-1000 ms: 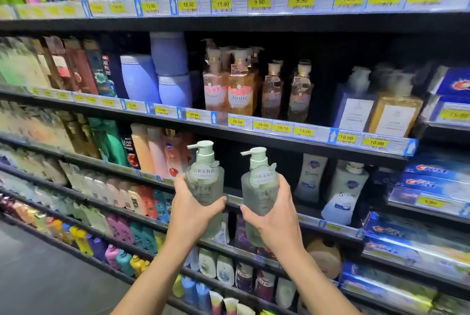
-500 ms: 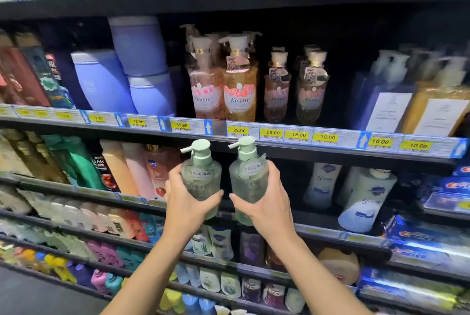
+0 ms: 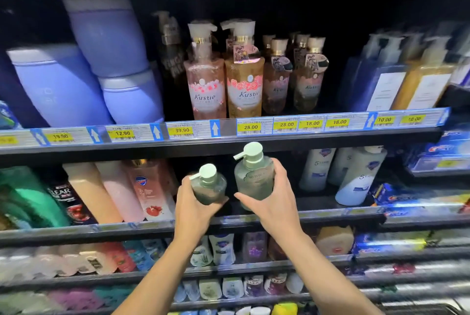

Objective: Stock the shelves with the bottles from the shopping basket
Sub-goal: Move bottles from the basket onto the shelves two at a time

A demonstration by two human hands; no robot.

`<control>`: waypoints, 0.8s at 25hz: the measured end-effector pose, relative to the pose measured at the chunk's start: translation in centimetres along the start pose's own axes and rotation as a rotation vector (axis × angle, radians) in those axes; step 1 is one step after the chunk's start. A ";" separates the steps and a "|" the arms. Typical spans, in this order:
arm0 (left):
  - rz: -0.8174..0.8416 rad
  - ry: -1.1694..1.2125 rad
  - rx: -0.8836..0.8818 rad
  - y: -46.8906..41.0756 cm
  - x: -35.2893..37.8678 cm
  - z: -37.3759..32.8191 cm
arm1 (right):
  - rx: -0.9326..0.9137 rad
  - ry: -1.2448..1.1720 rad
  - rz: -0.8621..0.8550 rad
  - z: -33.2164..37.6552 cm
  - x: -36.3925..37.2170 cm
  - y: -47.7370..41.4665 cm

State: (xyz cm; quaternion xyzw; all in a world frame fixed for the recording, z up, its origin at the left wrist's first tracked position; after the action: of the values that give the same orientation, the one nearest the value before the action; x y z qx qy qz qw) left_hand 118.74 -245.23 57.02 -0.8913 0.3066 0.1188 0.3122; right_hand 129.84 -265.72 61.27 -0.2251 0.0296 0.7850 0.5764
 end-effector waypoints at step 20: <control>0.204 -0.415 -0.297 -1.4 3.9 4.0 | 0.028 0.012 0.011 -2.0 0.7 -1.0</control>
State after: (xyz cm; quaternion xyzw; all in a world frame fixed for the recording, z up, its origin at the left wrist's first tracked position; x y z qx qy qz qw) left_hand 122.59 -243.74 52.98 -0.8484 0.3033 0.3734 0.2208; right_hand 131.22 -265.41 59.44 -0.2218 0.0452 0.7861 0.5751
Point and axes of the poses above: each hand's wrist, its own y-axis away from the middle knuckle, its own x-axis out of the palm, z = x × y, the point moved 9 cm from there along -y, towards the middle knuckle, and after that the axes turned 12 degrees about x, right-handed, at the moved point
